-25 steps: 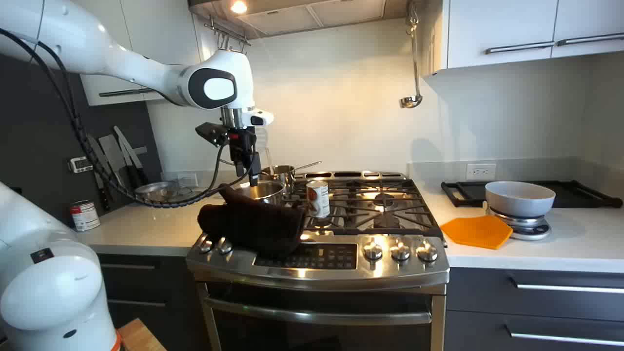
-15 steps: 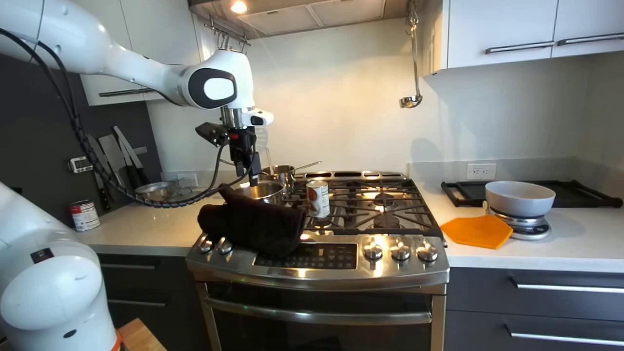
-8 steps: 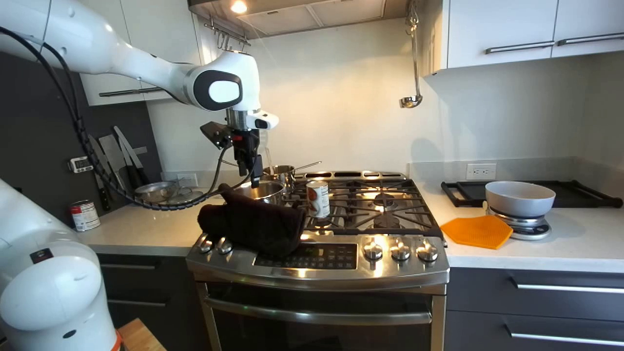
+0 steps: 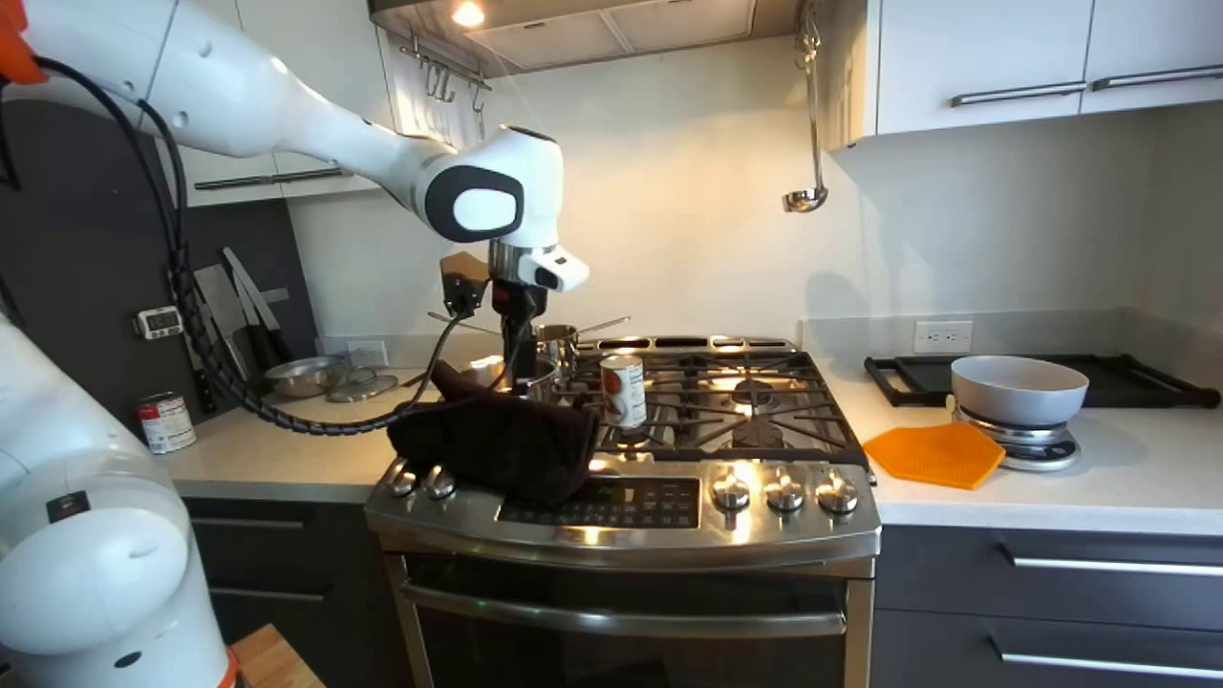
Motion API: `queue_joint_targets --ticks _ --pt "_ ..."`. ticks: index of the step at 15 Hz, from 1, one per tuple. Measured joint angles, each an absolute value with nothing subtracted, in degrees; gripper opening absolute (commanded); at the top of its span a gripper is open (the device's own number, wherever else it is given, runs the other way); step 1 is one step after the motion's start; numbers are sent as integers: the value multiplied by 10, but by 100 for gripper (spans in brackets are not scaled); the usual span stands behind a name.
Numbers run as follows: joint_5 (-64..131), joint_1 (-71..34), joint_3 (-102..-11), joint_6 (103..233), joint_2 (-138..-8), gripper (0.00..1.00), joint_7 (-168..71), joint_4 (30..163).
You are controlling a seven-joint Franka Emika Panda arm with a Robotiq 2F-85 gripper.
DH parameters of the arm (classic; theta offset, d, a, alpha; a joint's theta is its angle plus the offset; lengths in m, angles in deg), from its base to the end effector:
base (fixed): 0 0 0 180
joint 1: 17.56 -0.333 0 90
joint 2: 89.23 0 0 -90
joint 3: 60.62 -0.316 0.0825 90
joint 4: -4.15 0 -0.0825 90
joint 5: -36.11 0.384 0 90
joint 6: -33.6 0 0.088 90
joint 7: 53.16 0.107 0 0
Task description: Hang the black oven mitts on the hook above
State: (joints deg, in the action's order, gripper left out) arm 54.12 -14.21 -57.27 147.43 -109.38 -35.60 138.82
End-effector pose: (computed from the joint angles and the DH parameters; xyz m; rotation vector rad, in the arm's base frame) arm 0.4393 -0.0334 0.4686 -2.7306 0.7699 0.0619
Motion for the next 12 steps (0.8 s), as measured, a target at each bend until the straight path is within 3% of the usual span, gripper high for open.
queue_joint_targets --ticks 6,12 --pt "477 -128 -630 1481 -1080 100 -151 1389" --pt "467 -126 -640 1481 -1080 100 -123 1388"
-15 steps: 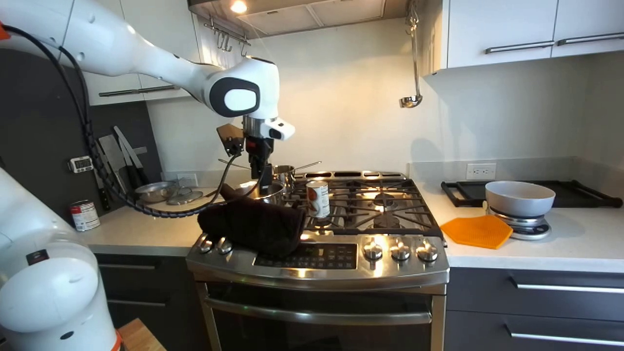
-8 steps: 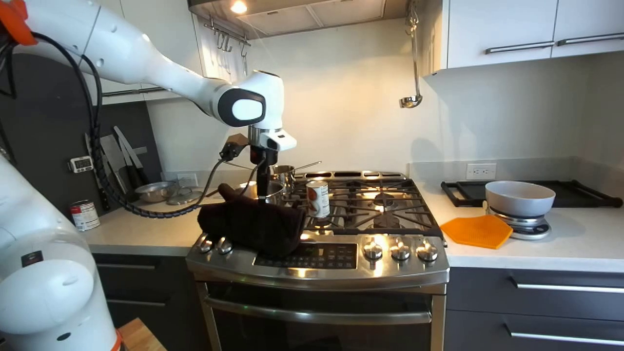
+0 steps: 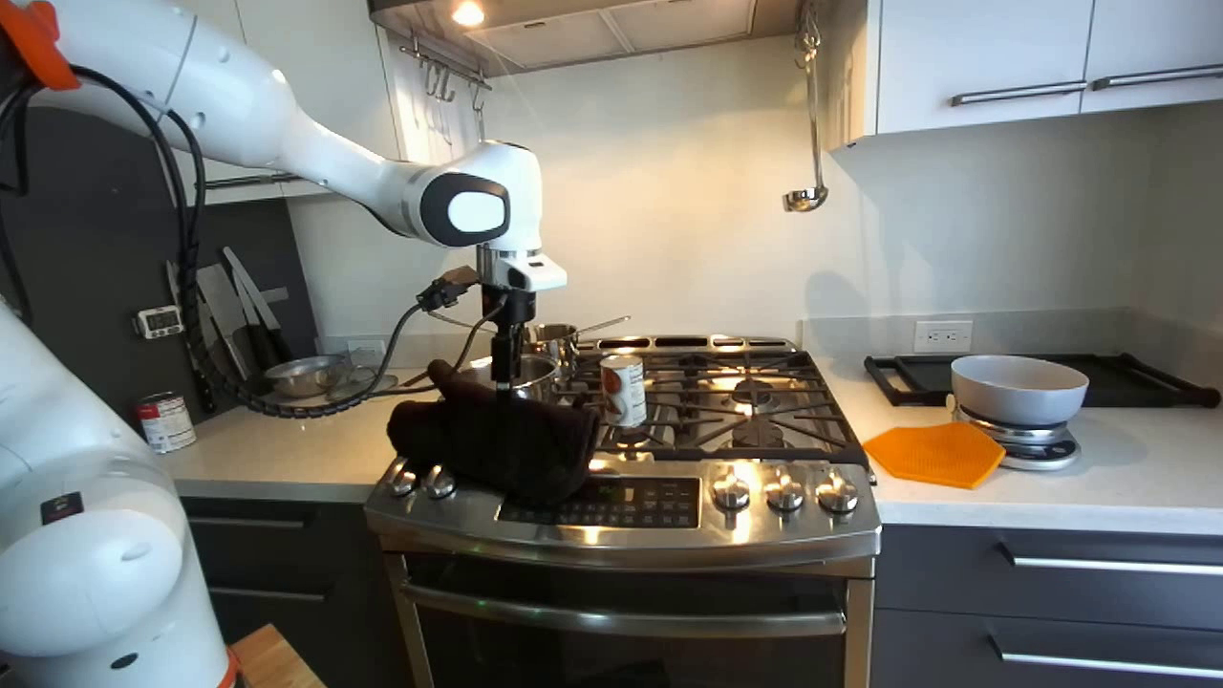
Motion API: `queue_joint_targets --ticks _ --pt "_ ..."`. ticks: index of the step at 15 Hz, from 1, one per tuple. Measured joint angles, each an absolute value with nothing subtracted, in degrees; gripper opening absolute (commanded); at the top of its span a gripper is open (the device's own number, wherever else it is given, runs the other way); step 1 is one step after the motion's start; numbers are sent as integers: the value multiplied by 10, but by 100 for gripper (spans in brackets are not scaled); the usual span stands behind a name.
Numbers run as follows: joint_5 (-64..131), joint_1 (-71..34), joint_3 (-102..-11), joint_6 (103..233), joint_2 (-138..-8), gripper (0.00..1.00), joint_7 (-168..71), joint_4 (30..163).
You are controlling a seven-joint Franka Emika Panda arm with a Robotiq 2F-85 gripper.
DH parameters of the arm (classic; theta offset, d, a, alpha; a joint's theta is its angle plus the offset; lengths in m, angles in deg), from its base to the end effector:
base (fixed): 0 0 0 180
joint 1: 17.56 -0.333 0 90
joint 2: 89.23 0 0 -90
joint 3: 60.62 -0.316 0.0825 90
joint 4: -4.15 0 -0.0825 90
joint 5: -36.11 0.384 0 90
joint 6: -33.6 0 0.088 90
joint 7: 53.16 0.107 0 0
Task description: Hang the black oven mitts on the hook above
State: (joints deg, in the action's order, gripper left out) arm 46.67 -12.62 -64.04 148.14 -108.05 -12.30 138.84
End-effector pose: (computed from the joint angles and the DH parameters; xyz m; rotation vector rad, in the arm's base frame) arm 0.4439 0.0003 0.4568 -2.7581 1.2016 0.1070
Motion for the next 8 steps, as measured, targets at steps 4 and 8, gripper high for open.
queue_joint_targets --ticks 4,8 --pt "468 -126 -637 1483 -1076 100 -117 1386" --pt "469 -121 -630 1485 -1062 100 -90 1381"
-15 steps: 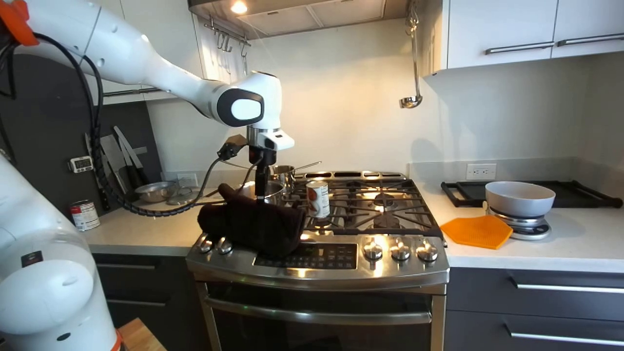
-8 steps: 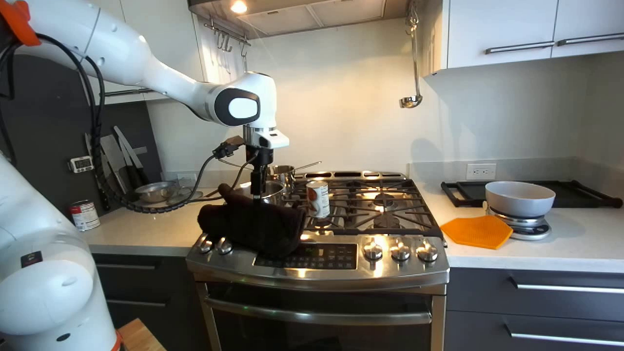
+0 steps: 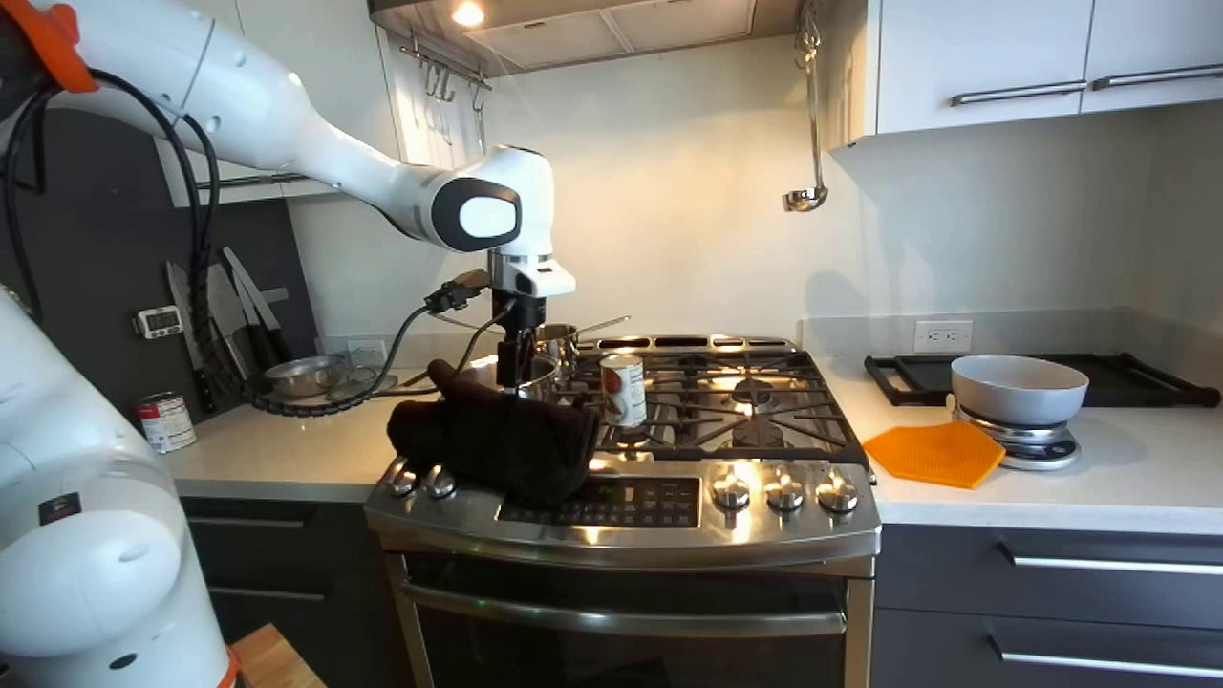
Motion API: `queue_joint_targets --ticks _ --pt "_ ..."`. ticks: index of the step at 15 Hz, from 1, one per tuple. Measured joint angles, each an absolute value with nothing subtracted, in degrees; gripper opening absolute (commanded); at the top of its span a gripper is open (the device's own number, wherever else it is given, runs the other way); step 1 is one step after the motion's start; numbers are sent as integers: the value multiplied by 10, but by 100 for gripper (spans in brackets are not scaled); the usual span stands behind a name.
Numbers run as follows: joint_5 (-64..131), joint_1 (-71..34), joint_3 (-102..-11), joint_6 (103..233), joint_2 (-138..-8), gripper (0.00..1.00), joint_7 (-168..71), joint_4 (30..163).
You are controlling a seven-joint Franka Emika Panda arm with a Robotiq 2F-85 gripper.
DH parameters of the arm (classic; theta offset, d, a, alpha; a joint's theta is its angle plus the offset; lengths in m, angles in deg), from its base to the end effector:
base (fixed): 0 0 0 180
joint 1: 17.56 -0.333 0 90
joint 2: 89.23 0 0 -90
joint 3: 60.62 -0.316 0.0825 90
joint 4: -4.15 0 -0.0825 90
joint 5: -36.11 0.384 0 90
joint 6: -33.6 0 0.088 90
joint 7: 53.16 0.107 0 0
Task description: Hang the black oven mitts on the hook above
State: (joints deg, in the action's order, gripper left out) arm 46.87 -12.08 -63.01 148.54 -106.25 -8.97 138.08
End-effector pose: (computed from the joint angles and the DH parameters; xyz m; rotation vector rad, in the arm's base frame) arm 0.4509 -0.0125 0.4498 -2.6987 1.3195 0.1305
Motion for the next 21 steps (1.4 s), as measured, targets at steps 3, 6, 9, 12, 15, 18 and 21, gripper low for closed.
queue_joint_targets --ticks 3,6,9,12,15,18,21 --pt "472 -119 -627 1490 -1046 100 -69 1375" --pt "476 -120 -626 1490 -1029 100 -50 1370" --pt "475 -122 -627 1473 -1011 77 -20 1363" --pt "475 -122 -627 1457 -997 56 6 1357" --pt "475 -123 -627 1456 -984 33 20 1351" --pt "475 -123 -626 1456 -976 11 24 1345" --pt "475 -124 -626 1456 -973 6 24 1342"
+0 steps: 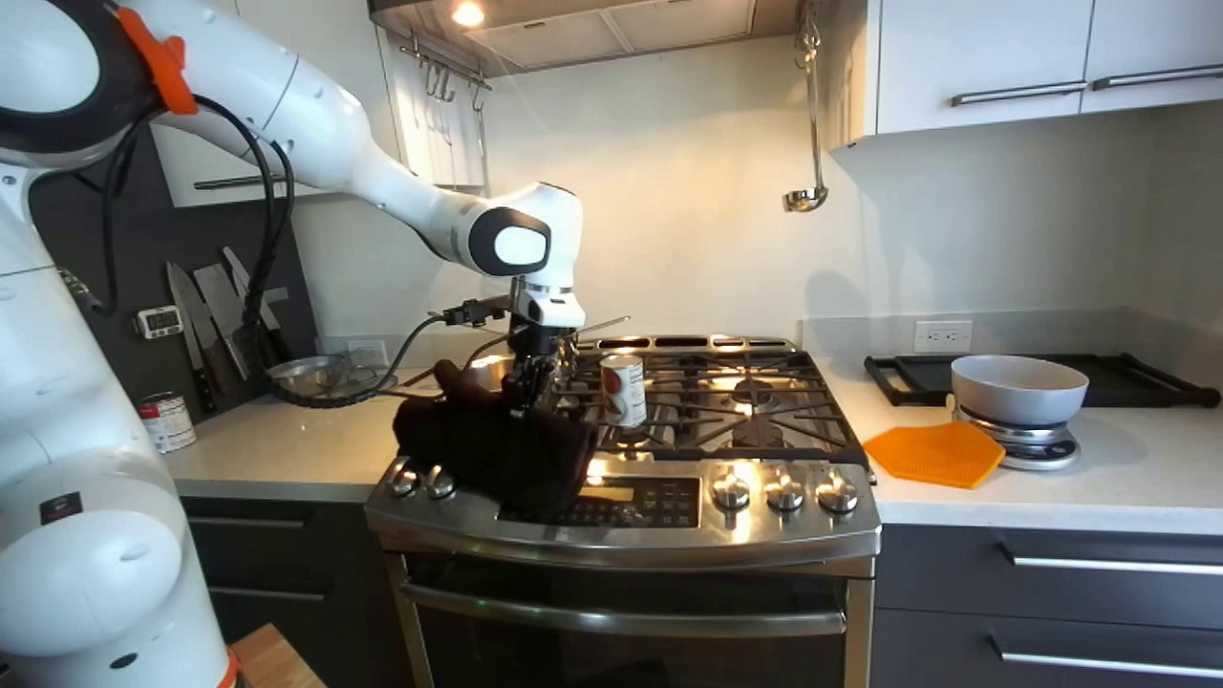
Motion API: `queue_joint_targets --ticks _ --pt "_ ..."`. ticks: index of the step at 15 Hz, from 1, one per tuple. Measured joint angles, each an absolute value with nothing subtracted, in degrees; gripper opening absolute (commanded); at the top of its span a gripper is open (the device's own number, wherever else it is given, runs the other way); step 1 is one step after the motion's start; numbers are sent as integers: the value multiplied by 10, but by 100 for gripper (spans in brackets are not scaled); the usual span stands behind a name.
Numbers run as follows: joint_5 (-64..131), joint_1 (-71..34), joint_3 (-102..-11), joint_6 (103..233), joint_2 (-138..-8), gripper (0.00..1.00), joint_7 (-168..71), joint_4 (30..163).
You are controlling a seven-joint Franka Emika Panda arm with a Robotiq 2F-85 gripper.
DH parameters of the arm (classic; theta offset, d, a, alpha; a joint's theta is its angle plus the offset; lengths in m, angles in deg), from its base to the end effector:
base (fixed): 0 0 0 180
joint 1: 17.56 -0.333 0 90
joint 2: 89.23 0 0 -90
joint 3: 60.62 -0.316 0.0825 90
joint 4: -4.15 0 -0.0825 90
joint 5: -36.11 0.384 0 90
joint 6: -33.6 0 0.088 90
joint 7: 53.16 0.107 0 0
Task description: Hang the black oven mitts on the hook above
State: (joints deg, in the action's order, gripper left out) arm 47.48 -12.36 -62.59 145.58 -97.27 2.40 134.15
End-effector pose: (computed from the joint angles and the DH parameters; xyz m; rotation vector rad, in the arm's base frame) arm 0.4758 -0.0136 0.4045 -2.5804 1.6131 0.3541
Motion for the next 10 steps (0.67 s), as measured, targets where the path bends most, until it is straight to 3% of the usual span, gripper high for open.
queue_joint_targets --ticks 10 --pt "466 -125 -626 1438 -982 5 37 1340"
